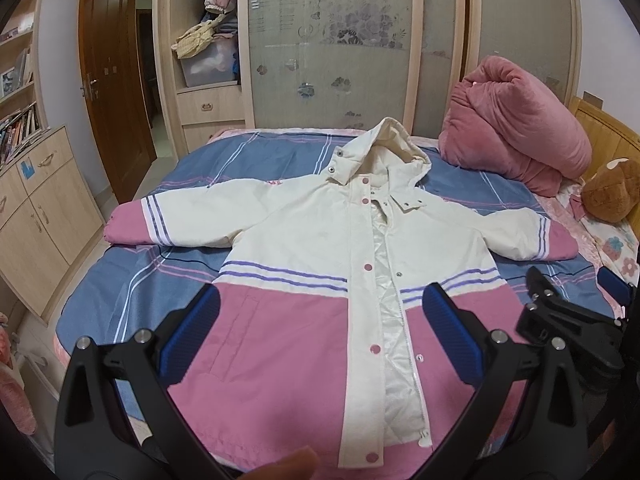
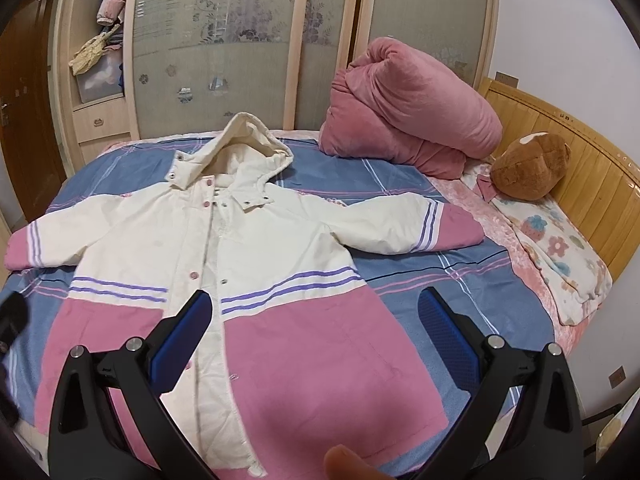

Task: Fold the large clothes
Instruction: 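Grasp the pink sleeve cuff with the right gripper and lift it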

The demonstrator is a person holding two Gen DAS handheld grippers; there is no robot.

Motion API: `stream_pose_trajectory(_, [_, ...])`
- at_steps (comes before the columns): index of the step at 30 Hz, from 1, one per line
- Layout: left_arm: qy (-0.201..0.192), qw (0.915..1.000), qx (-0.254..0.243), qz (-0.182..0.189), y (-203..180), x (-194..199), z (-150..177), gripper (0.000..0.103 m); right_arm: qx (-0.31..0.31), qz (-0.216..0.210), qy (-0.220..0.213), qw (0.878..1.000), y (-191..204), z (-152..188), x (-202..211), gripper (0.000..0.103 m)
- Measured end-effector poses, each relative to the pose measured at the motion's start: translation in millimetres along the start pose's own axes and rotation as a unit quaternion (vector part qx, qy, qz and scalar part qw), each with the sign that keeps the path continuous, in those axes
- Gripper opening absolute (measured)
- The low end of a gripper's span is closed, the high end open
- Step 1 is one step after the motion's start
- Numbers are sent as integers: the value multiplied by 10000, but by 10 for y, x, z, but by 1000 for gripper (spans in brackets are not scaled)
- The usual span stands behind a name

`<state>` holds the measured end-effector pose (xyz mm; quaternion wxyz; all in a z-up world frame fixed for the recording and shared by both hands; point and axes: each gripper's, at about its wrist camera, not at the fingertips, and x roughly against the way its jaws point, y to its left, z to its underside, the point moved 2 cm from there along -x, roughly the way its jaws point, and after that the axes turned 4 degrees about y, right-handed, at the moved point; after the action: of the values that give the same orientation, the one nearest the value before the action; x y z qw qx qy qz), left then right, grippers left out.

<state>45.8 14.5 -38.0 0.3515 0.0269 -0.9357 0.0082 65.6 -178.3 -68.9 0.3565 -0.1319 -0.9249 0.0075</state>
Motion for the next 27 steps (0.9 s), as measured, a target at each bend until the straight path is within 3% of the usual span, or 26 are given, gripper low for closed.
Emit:
stream_pose_trajectory(2, [-249,9993,-110,-269,-40,-130,-43,101,-228,101,112,9996,-200,-61,-290,102])
stream_pose_trajectory(5, [-67,9983,-39,-583,-71,-432,-104,101,-724,128,562,9957,-600,-84,-783,102])
stream_pose_trajectory(7, [353,9986,-197,-334,-162,-728,-154,101,-863,93,1048,9907,-890,-110,-1158,102])
stream_pose_trajectory(10, [836,9957,-380,112,-331,-1079,-238,101,-1434,-128,1267,9814,-1268,-200,-1508,102])
stream_pose_trajectory(15, [1537,9852,-149,749,-617,-1619,-395,101,-2276,-291,1571,9606,-1807,-411,-2111,102])
stream_pose_trajectory(19, [1771,9796,-255,913,-977,-2027,-571,101,-2848,-715,1905,9367,-2212,-589,-2762,102])
stream_pose_trajectory(21, [1834,9782,-401,887,-1166,-2217,-628,101,-3158,-728,2035,9239,-2448,-611,-3052,102])
stream_pose_trajectory(22, [1895,9767,-453,901,-1246,-2309,-642,101,-3490,-743,2140,9093,-2652,-569,-3246,102])
stream_pose_trajectory(24, [2038,9721,-516,1039,-1402,-2509,-647,101,-3930,-809,2166,8900,-2915,-477,-3469,102])
stream_pose_trajectory(27, [2165,9684,-563,1101,-1555,-2724,-607,101,-4415,-848,1936,8720,-3203,-398,-3671,95])
